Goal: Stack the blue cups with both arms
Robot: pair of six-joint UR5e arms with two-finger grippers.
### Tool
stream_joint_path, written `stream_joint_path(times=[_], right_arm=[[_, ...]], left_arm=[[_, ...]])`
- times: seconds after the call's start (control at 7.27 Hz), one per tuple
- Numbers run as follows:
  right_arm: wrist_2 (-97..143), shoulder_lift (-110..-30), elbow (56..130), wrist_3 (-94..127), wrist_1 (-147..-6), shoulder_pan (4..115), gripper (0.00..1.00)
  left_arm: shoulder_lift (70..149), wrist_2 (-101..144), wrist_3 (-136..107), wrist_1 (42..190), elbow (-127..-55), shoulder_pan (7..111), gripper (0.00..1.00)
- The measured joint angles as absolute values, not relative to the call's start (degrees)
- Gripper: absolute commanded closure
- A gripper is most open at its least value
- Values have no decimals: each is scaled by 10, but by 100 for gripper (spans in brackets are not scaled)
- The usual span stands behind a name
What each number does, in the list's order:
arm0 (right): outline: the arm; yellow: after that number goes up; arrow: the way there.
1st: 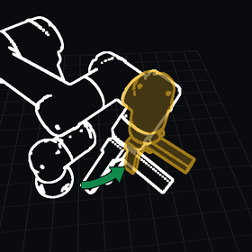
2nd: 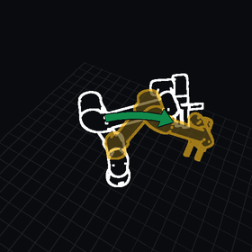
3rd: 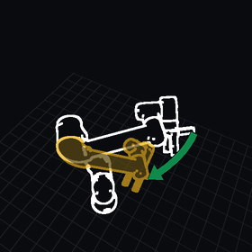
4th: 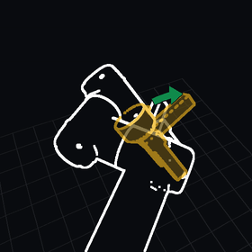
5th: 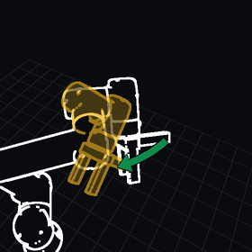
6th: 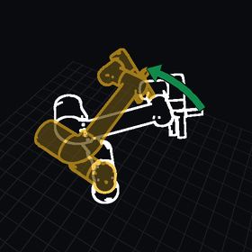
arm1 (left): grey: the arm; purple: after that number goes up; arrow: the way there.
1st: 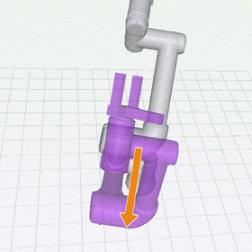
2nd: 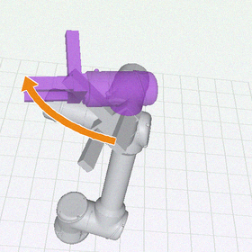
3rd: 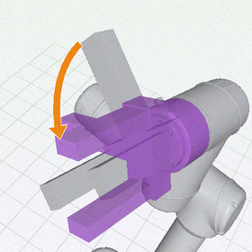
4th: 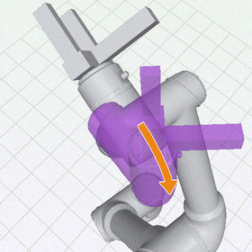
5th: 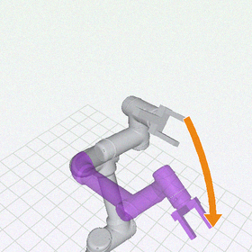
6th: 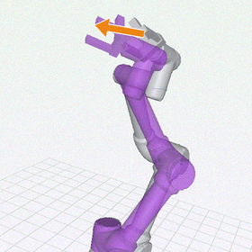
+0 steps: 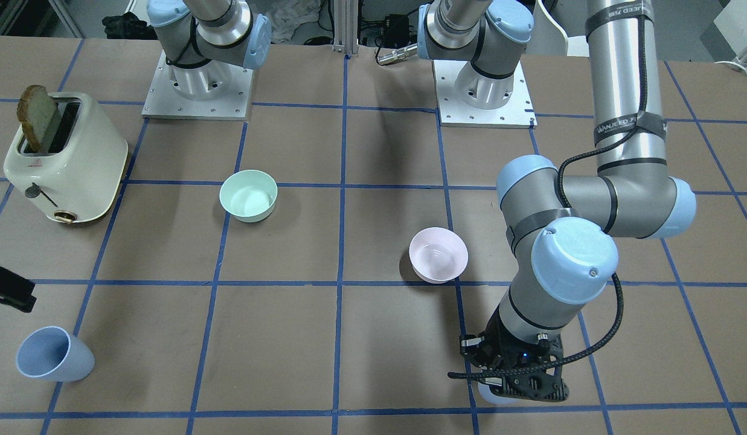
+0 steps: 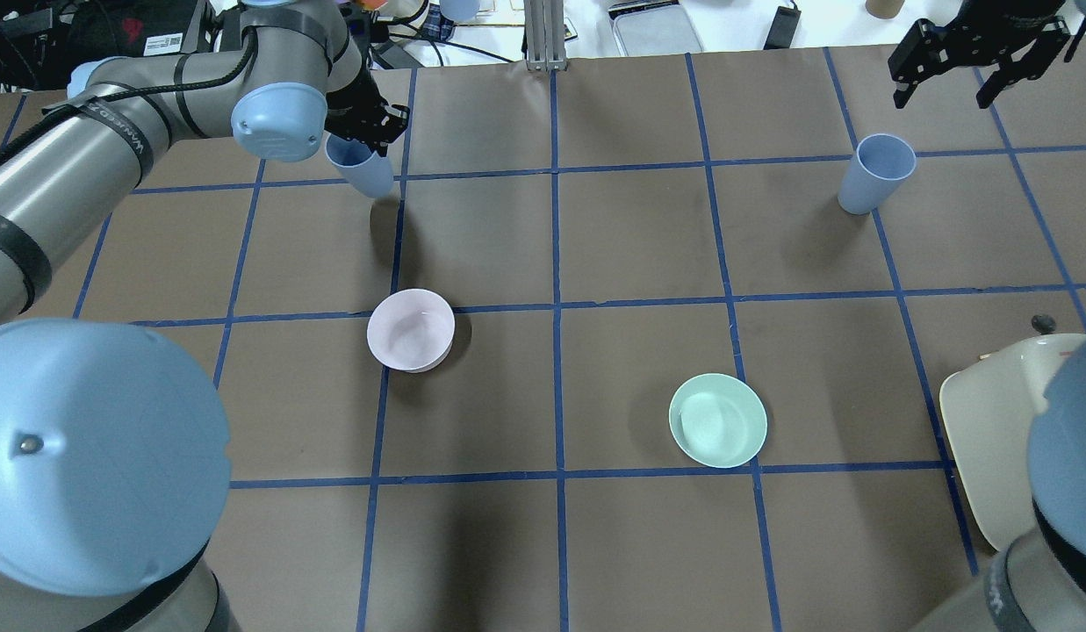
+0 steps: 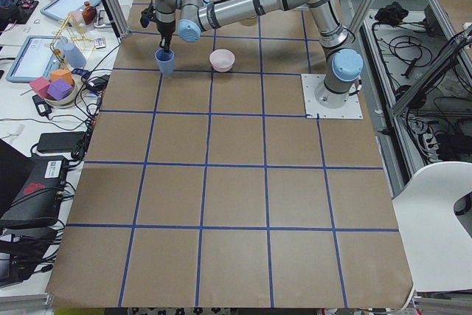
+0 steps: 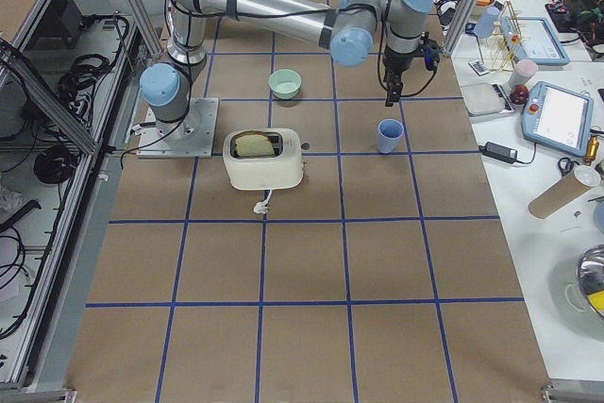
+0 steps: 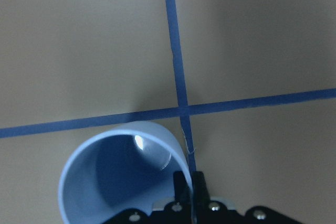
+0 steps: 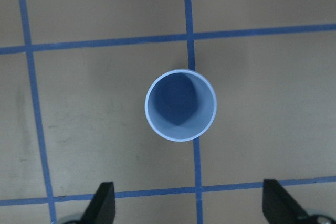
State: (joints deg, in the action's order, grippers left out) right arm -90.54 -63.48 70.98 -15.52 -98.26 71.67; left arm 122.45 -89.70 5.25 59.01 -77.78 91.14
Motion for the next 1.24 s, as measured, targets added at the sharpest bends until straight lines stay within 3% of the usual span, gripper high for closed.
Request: stream_joint_path(times=[0.69,1.1,1.24], right_arm=[[-903,-533,688,-197,-1025,693,0],[-900,-515,694,-213,-1027,693,84],[-899,-510,695,-222,-1027,693,99]], left_arm=[[1199,-897,-184,622,-791,1062,100],[1183,-893,-256,624,-862,1146,100],[1171,-891,-262,625,-891,1156,100]])
